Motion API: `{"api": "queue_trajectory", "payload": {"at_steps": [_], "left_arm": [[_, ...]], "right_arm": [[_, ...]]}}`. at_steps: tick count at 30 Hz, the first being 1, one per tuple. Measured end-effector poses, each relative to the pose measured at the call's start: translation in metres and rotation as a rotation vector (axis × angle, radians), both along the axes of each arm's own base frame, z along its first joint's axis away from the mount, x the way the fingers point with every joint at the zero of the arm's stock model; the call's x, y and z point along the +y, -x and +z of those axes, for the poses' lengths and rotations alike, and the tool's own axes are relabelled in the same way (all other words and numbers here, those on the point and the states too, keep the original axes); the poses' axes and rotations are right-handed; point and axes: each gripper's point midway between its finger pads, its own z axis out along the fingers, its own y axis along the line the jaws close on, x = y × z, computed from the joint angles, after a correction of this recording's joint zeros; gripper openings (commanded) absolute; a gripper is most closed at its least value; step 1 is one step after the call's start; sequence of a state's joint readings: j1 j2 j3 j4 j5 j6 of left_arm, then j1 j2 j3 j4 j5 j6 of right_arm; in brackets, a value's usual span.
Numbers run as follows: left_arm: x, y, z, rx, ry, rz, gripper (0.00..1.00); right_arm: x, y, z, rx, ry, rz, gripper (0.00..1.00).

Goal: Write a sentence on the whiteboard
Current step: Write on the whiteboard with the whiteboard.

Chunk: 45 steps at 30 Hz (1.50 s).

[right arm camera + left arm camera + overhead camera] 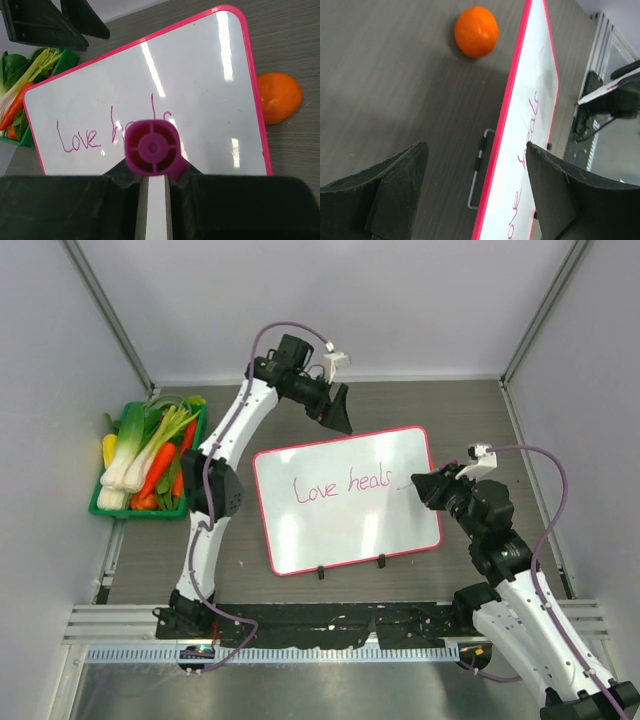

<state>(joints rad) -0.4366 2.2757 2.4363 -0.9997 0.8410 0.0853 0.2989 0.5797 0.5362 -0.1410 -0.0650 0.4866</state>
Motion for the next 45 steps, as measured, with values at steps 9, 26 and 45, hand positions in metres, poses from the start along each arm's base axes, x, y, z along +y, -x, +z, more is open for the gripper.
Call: {"api": "queue_trajectory", "payload": {"at_steps": [9,26,45], "left_arm": [[-0.011,0.054,-0.062,0.195,-0.125,-0.135,0.70],[0.005,0.089,-0.087,0.239,-0.196,-0.230,0.00],[0.014,0.128,-0.082,0.184,-0.259,-0.202,0.57]], "right_arm": [[-0.001,0.002,-0.004,0.011,0.013,0.001,0.01],[-0.002,0.003,-0.005,0.020,0.020,0.002,0.01],[0.001,0.007,0.015,-0.008,-0.008,0.013,0.01]]}}
